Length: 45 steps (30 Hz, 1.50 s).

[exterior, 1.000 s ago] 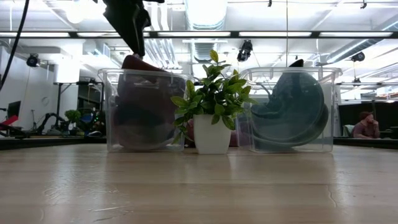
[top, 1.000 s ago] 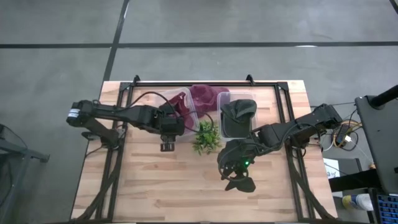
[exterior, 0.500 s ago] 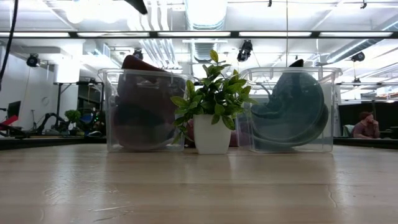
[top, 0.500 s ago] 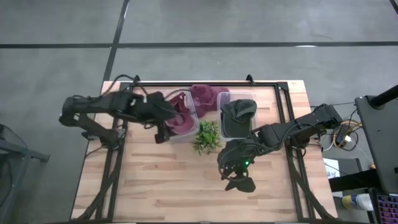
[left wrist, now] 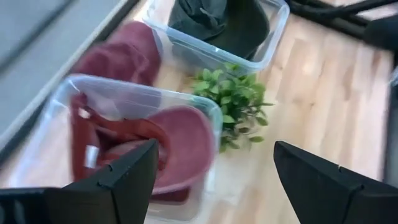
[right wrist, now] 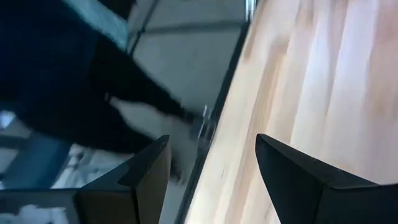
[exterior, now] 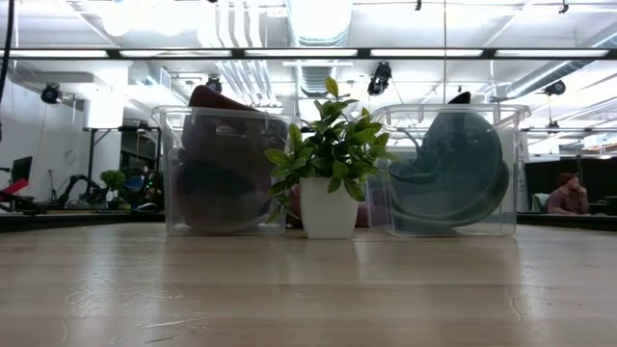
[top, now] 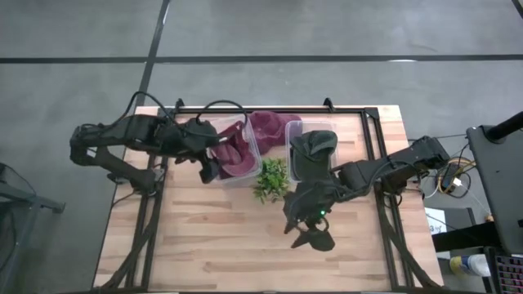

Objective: Pick & Place hat
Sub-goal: Put the red cap into the left transparent bin

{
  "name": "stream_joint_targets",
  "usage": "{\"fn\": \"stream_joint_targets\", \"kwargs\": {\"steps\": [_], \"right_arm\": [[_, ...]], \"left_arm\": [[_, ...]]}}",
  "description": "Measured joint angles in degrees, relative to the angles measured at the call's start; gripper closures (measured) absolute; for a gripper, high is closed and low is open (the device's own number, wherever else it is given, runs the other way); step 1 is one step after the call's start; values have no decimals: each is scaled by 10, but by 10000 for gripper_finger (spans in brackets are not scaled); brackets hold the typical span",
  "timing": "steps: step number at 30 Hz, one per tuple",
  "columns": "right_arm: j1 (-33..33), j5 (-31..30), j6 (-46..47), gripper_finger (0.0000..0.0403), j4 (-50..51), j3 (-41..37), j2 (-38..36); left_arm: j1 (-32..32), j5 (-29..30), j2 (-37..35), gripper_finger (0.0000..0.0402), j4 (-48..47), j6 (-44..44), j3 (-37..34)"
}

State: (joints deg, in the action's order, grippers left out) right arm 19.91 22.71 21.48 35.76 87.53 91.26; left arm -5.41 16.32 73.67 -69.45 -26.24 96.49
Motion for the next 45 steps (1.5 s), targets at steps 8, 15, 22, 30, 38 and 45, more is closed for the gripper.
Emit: {"fn": "stream_joint_targets", "kwargs": {"steps": [8,15,22,30,38,45], "right_arm": [[-1,-3,-18,174,-86,0,0],[-2,-3,-20,174,-81,0,5],[-2,-41,7,174,-104,0,7],[-7,-176,128,174,-170,0,8],[-73,-453,273,174,-85,0,-25],[-120,-422,256,174,11,0,-48]], "left_arm": [[0,-64,0,92,32,-134,0],[-2,-64,0,92,76,-201,-1],[-3,-64,0,92,113,-175,-1],[-3,-64,-9,92,120,-121,1],[-3,-63,-26,92,150,-55,-1],[-4,-62,-45,92,199,-21,-1]]}}
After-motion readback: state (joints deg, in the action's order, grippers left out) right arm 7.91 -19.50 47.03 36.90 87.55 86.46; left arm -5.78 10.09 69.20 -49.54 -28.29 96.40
